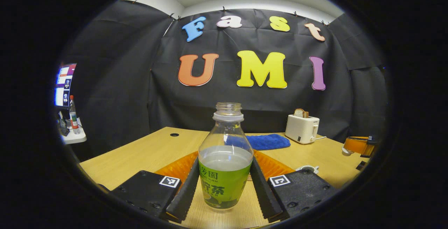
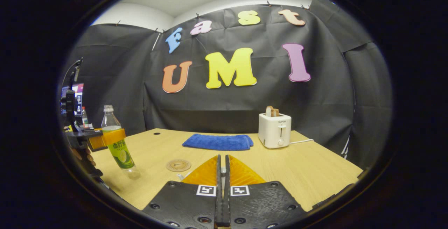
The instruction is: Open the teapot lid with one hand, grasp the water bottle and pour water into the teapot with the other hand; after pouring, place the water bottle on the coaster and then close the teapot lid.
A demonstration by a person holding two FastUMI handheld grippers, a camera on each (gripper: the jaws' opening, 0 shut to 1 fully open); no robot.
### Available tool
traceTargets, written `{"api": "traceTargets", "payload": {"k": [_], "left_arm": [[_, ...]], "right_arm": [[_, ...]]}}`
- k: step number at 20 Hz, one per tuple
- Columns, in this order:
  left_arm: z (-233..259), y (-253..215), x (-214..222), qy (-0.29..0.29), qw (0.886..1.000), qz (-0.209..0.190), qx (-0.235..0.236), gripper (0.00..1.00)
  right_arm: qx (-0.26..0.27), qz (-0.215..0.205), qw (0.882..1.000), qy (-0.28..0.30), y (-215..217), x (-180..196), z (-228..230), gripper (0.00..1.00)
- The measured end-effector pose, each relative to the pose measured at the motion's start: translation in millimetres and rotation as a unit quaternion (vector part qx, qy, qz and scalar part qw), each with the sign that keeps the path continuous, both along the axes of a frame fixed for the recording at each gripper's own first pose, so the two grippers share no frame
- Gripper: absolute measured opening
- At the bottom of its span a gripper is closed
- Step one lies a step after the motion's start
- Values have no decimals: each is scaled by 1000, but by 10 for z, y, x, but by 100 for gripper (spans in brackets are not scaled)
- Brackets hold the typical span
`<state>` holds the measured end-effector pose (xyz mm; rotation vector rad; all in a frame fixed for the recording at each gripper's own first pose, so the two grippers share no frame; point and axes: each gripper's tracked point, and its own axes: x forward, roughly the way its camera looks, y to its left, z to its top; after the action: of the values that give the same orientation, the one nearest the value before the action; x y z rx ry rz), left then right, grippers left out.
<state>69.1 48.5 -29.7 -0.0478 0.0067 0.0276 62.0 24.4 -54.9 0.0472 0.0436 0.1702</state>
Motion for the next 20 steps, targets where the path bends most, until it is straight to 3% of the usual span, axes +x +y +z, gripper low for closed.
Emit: {"api": "traceTargets", "payload": {"k": [5,10,16,20], "left_arm": [[66,-35,-36,13,997,16,69,77],[46,-157,35,26,986,16,162,77],[-164,-366,181,62,957,13,283,77],[-302,-539,266,86,939,-6,334,77]], "right_arm": [[15,-15,1000,-5,-176,-19,54,0],[-6,-40,999,-7,-428,-70,-16,0],[1,-46,999,1,-590,-79,-86,0],[5,-53,999,11,-669,-70,-122,0]]}}
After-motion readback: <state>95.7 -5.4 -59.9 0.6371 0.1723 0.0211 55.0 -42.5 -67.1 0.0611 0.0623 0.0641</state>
